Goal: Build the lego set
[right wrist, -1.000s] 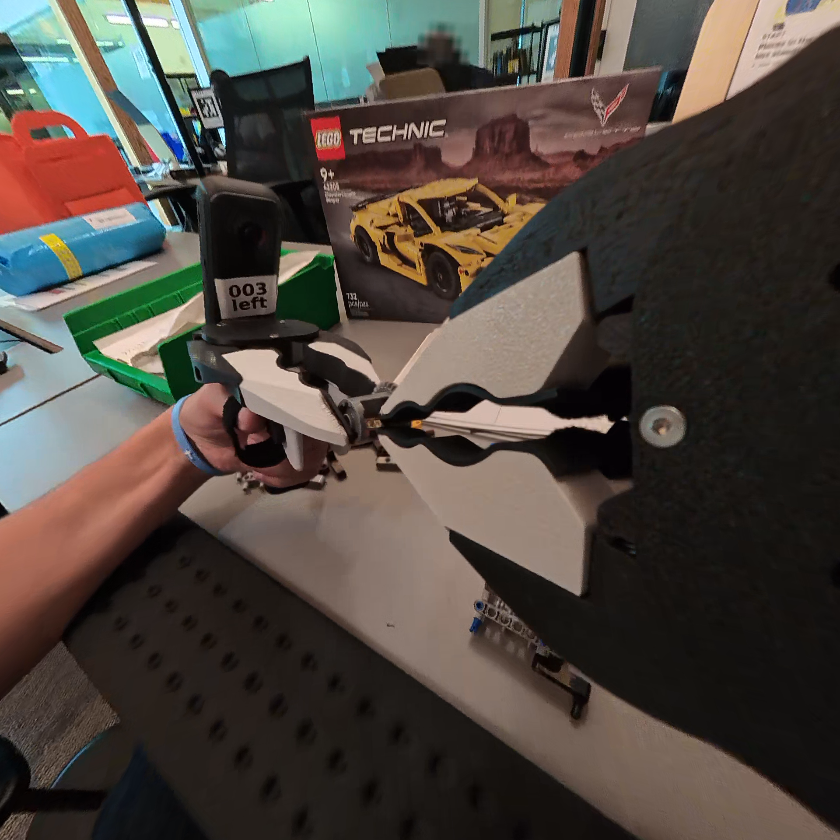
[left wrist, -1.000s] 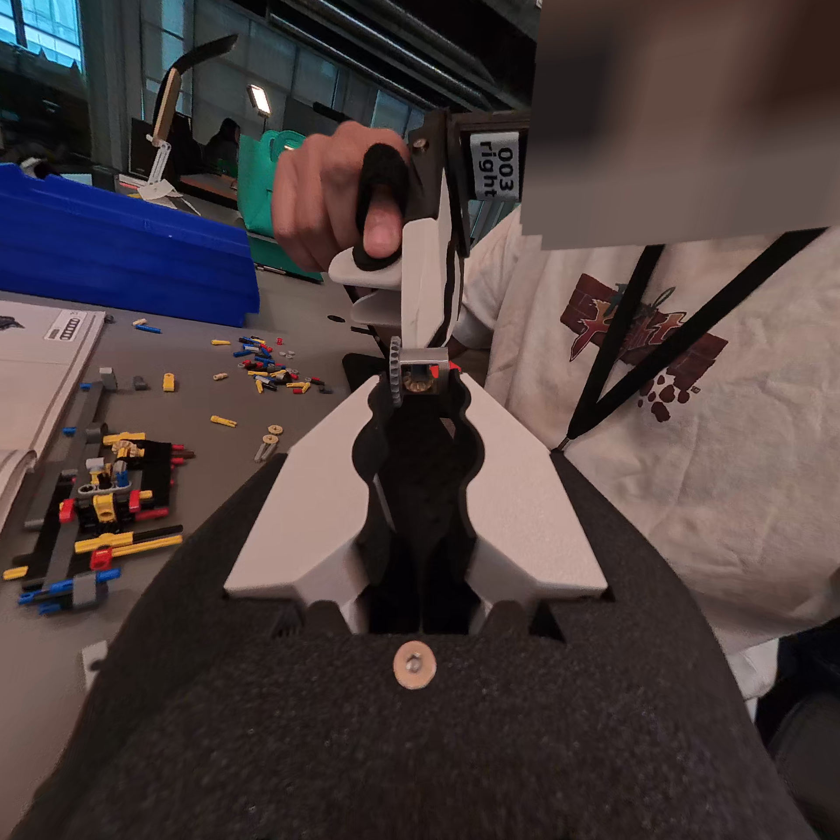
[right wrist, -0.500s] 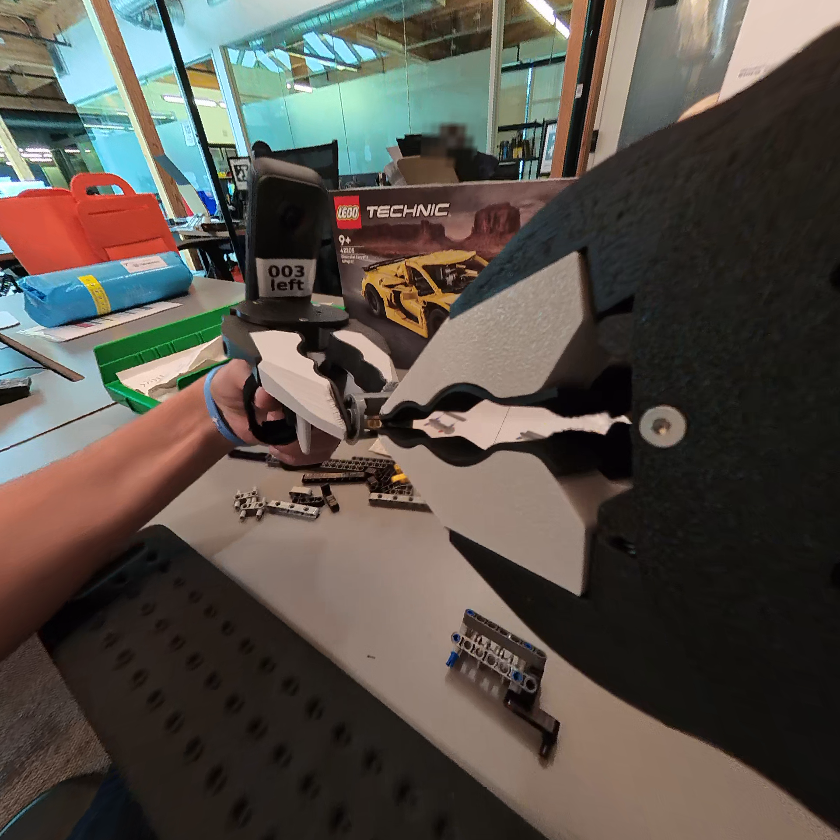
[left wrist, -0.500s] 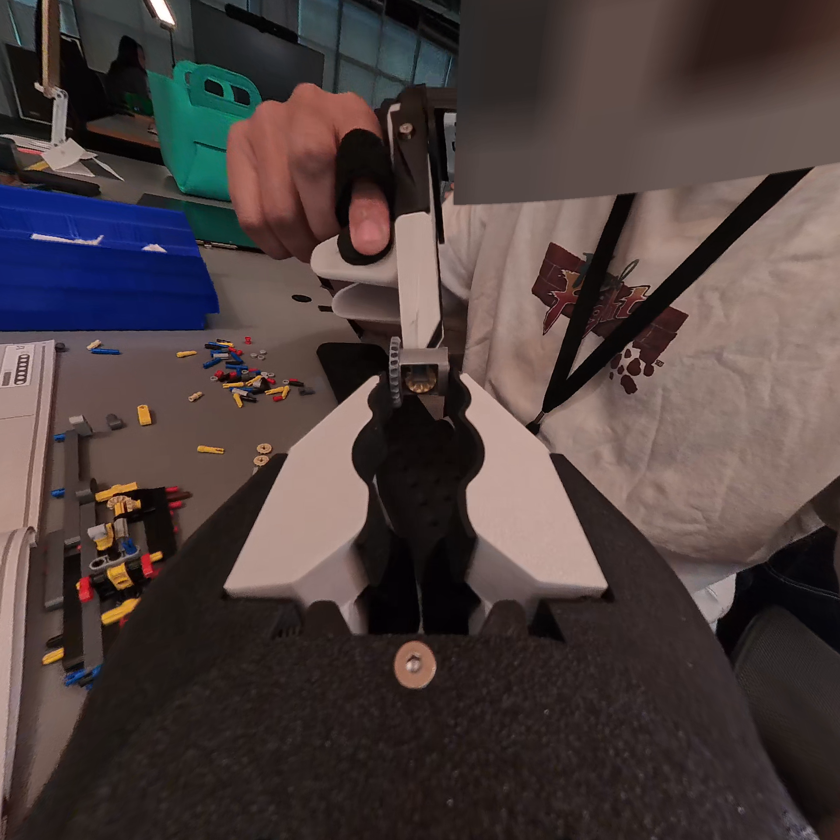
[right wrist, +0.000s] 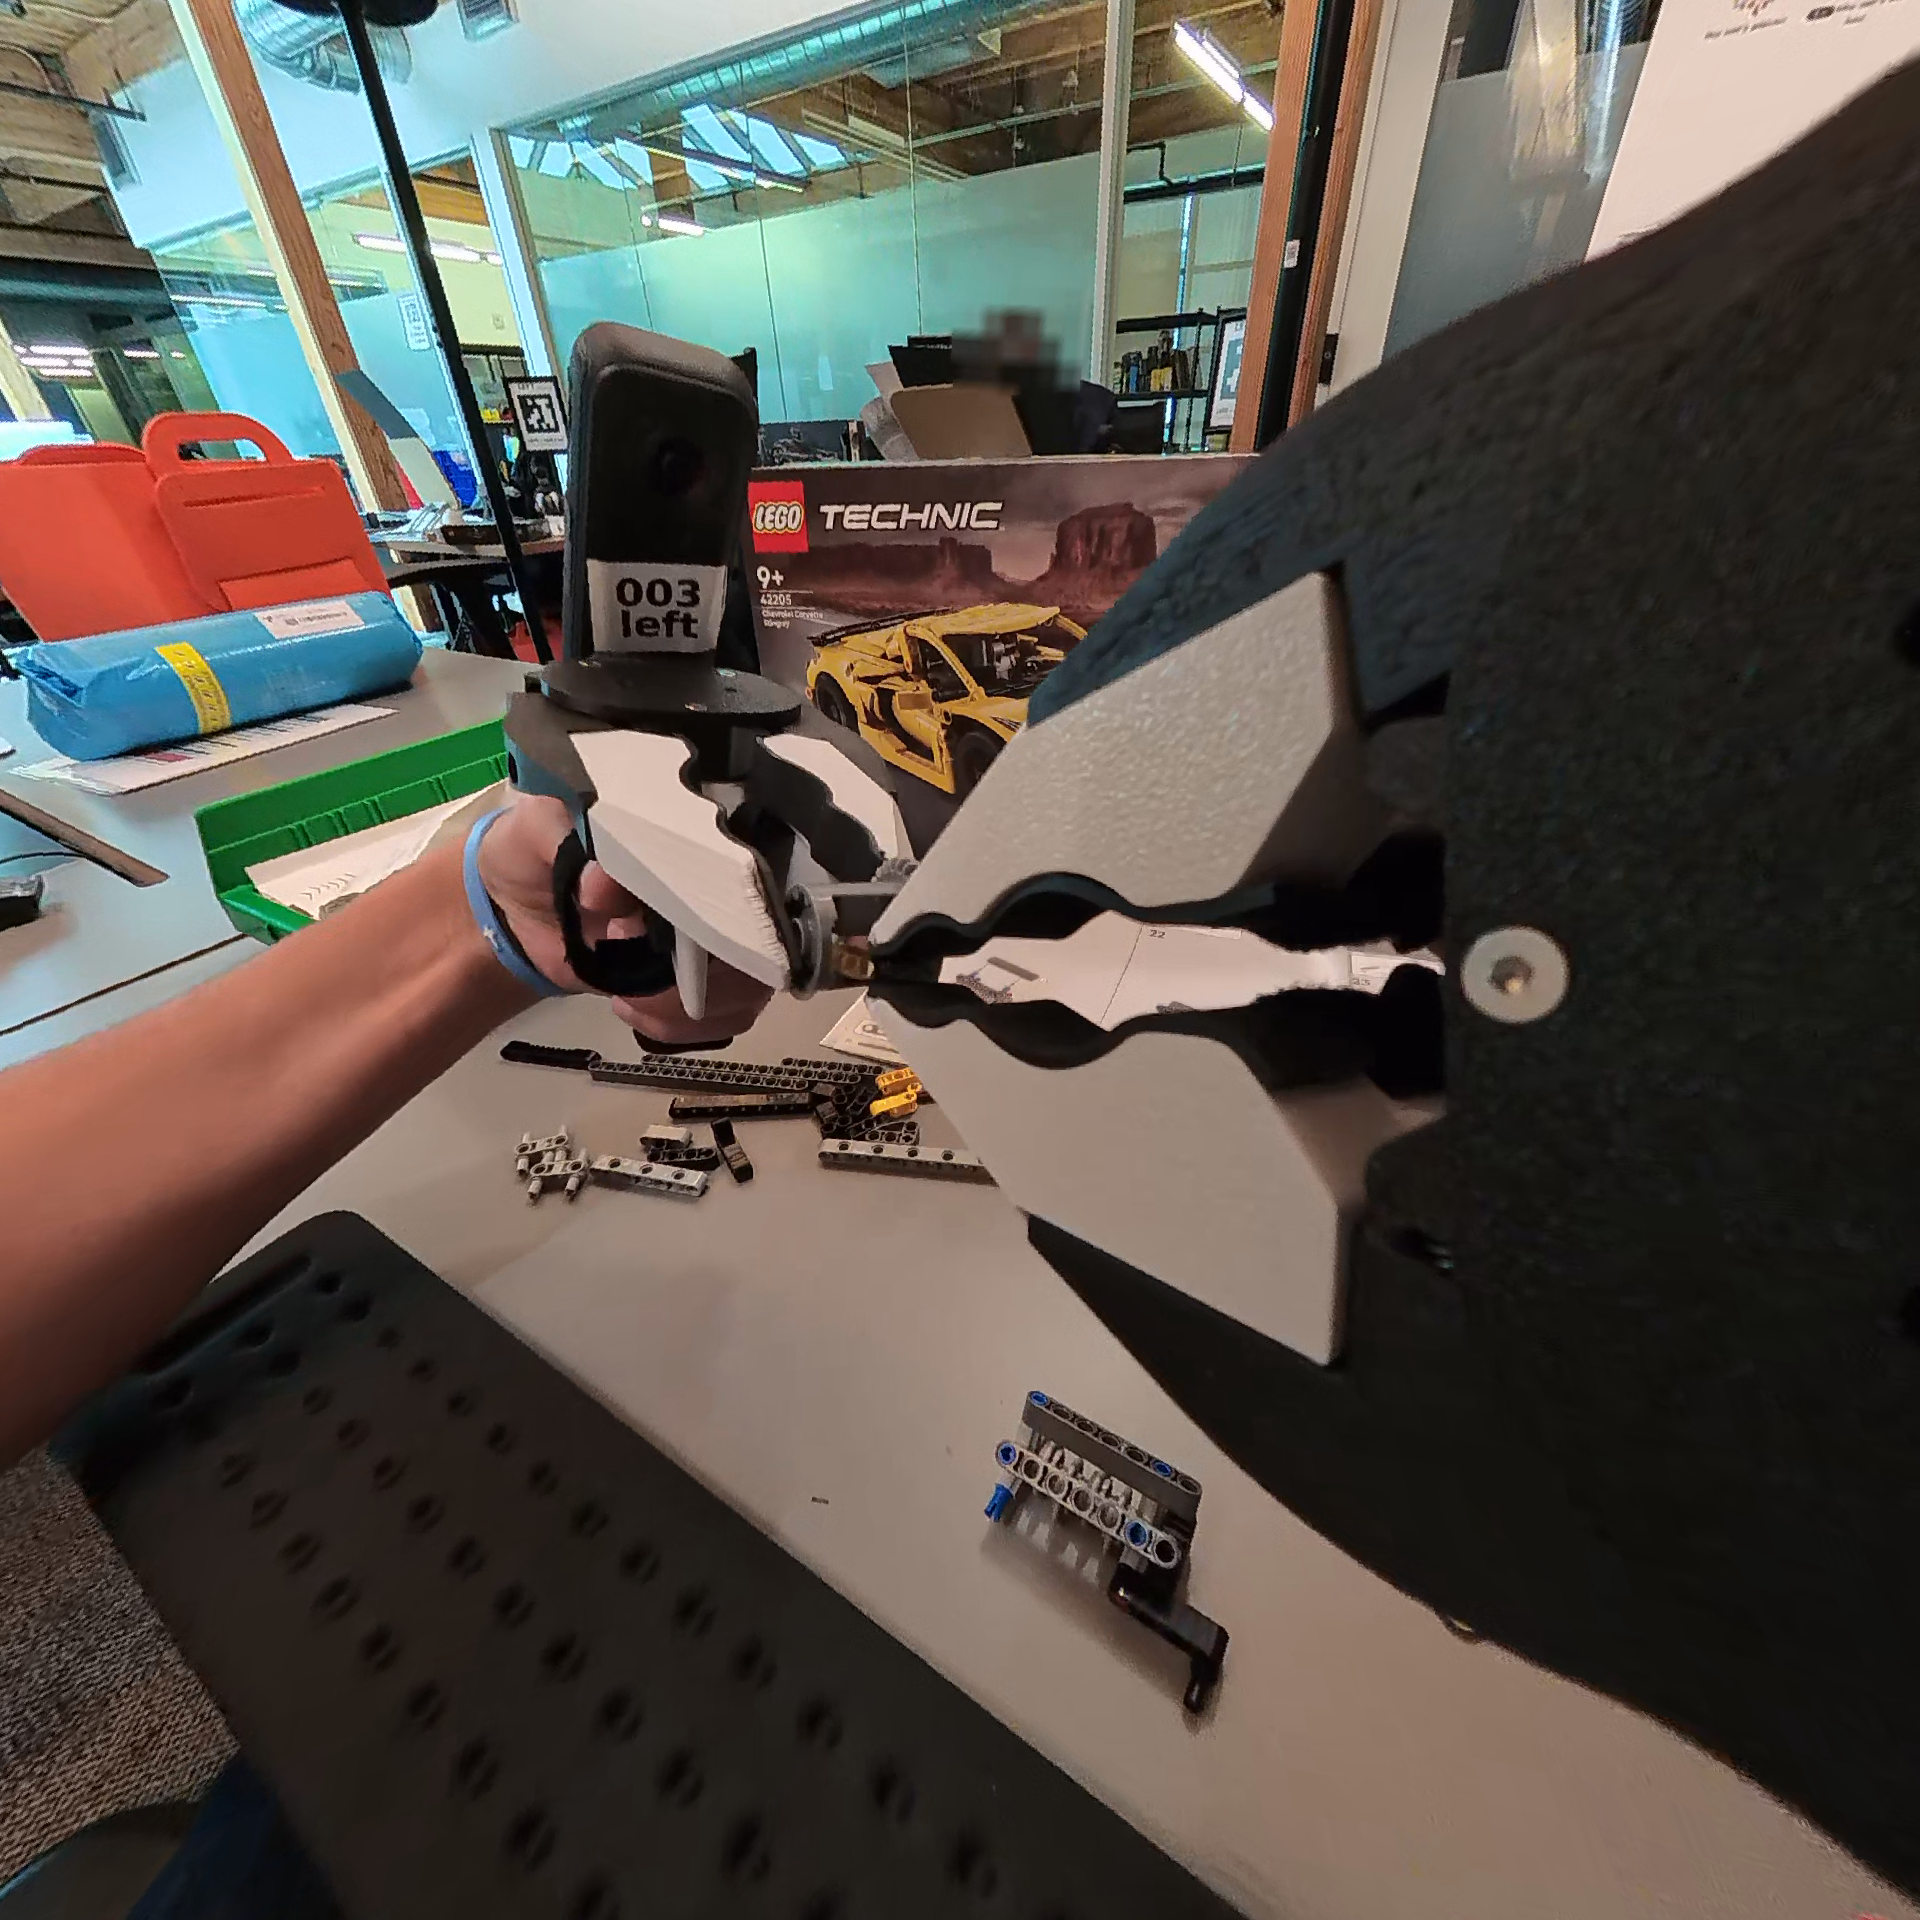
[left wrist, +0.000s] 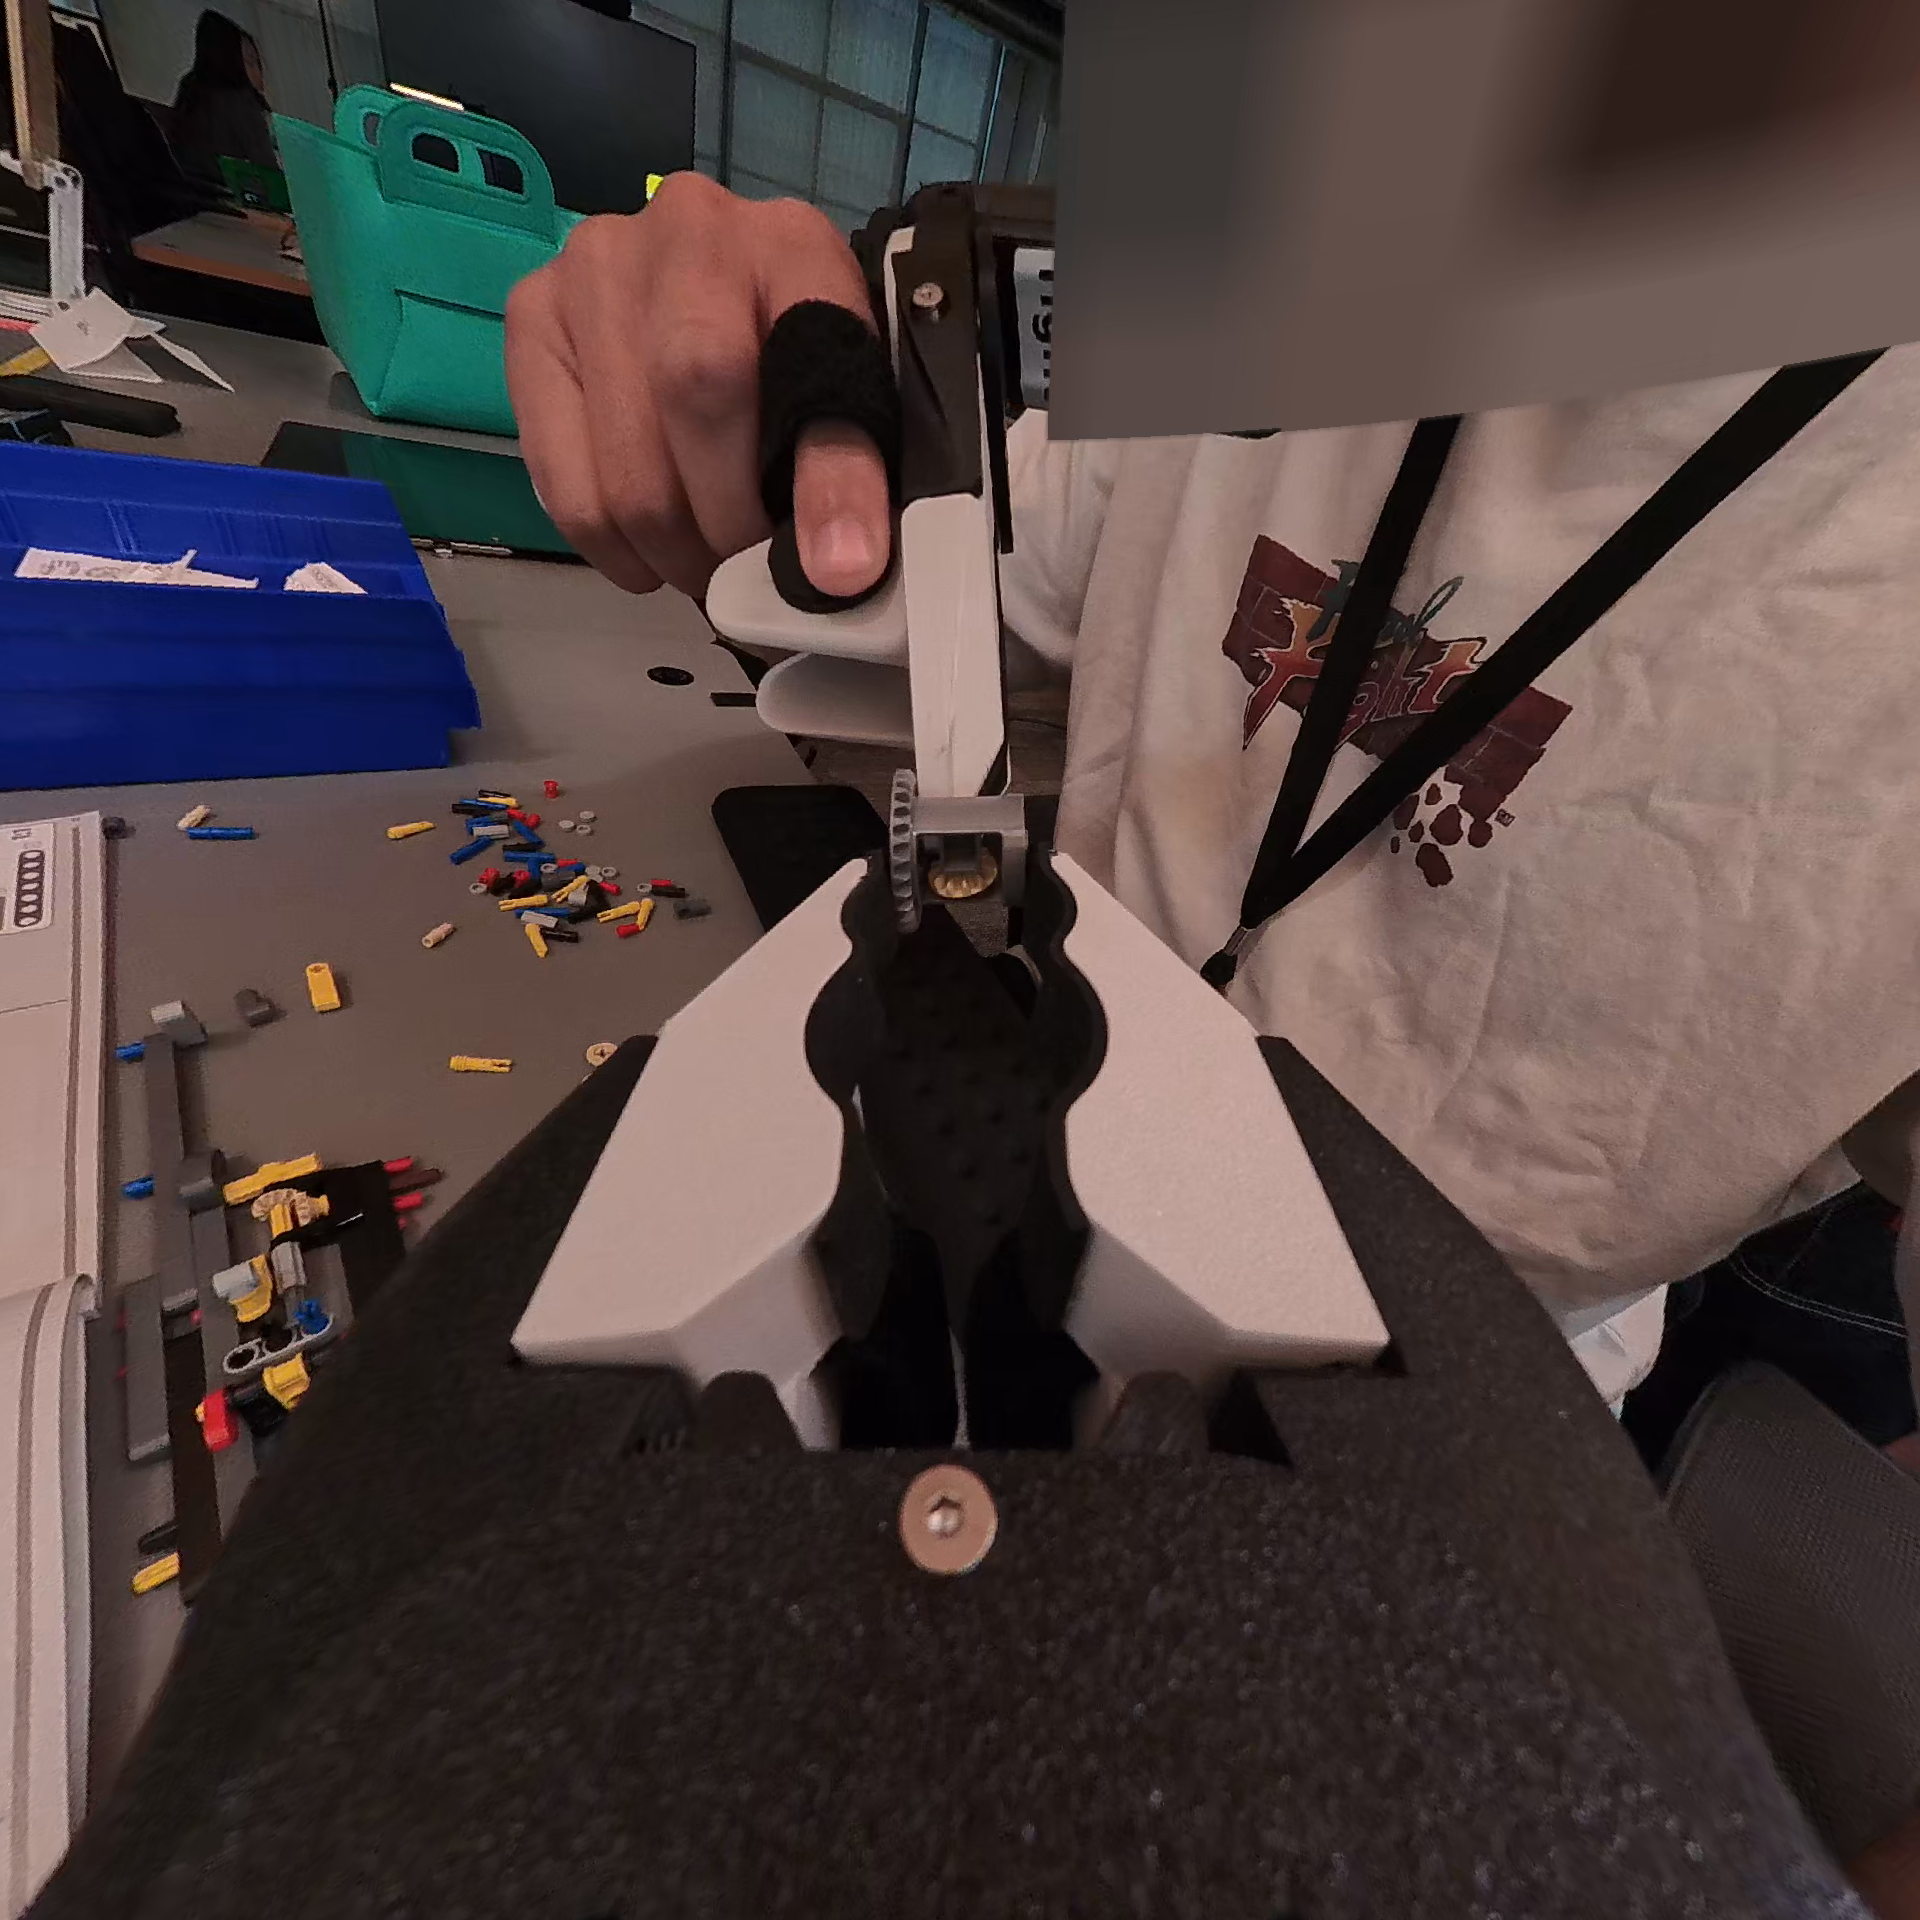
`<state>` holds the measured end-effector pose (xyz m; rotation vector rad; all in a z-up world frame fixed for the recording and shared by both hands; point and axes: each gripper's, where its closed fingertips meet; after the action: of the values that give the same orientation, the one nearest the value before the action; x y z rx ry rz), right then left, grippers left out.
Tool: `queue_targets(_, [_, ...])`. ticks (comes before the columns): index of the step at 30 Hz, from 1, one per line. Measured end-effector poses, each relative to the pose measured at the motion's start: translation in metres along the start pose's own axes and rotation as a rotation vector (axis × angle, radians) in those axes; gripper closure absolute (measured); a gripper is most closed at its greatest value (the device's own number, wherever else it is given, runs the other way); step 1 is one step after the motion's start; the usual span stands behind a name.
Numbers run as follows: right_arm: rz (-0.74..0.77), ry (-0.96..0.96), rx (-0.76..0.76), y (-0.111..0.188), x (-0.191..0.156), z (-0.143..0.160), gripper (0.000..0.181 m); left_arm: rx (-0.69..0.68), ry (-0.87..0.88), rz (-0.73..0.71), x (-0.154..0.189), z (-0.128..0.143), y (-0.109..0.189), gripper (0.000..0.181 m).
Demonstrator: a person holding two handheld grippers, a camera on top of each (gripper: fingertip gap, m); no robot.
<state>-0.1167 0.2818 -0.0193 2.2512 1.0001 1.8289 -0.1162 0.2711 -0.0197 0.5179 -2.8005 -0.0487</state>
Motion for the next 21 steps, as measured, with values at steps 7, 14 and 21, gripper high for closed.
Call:
queue_targets(7, [0.017, -0.006, 0.000, 0.000, 0.002, -0.001, 0.178, 0.010, -0.002, -0.003, 0.000, -0.001, 0.001, 0.158])
queue_targets(14, [0.024, -0.009, 0.004, 0.000, 0.003, -0.003, 0.174, 0.020, -0.004, -0.003, 0.001, -0.001, 0.001, 0.158])
queue_targets(21, [0.092, -0.059, 0.038, 0.007, 0.010, -0.005, 0.160, 0.086, -0.031, -0.009, 0.003, -0.013, 0.008, 0.158])
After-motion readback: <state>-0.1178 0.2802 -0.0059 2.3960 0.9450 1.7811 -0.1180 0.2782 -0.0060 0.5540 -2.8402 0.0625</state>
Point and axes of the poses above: each gripper's, where its closed fingertips meet, y back along the fingers, z out of its underside, x = y × z across the jaws, and after that the axes turned 3 degrees about y, right-handed
